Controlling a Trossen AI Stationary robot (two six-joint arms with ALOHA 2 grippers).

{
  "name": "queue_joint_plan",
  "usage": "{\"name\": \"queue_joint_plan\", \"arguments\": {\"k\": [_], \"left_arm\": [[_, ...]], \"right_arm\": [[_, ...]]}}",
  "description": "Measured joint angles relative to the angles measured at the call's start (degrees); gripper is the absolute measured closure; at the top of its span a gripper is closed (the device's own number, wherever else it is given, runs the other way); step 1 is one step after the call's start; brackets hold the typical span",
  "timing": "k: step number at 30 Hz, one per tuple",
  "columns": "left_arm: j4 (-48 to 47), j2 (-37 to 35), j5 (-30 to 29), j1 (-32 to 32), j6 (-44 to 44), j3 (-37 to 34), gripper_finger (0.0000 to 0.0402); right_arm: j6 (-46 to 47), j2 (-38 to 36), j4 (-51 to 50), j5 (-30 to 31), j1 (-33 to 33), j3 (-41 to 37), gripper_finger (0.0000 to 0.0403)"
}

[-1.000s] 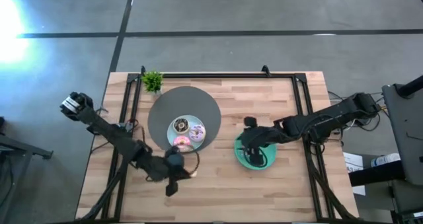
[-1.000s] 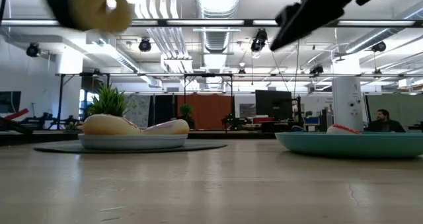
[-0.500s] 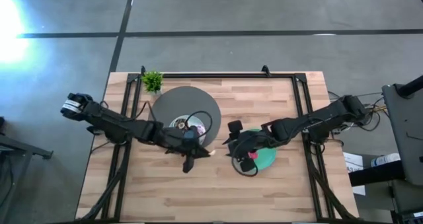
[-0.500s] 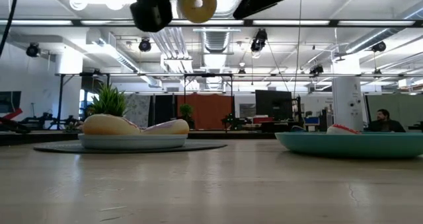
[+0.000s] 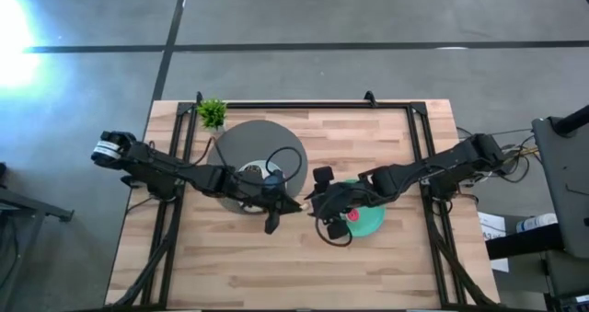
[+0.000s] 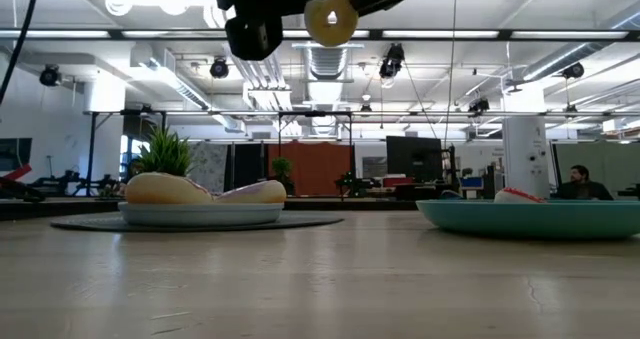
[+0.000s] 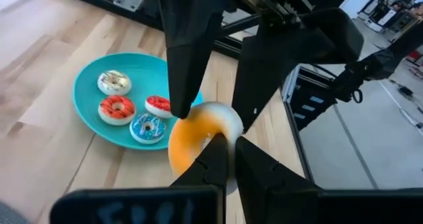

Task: Pick & Place donuts
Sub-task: Put the small yellow donut on the green plate

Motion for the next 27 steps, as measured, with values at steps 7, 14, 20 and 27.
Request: {"name": "queue_joint_plan", "arguments": {"k": [7, 14, 20, 27], "left_arm": [[1.0, 0.0, 0.4, 0.2, 0.0, 0.0, 0.0401], [2.8, 0.0, 0.5, 0.2, -0.1, 0.0, 0.0402], [2.5, 0.0, -0.4, 0.3, -0.6, 0.0, 0.0399], [0.5, -0.1, -4.0, 0.3, -3.9, -0.1, 0.0334]], "right_arm": [[2.0, 0.0, 0.2, 0.0, 0.0, 0.0, 0.0241], [2.2, 0.7, 0.5, 0.0, -0.1, 0.0, 0.0292], [6.2, 0.9, -0.1, -0.5, -0.2, 0.0, 0.0340], [13.8, 0.2, -4.8, -0.7, -0.2, 0.0, 0.0388]]}}
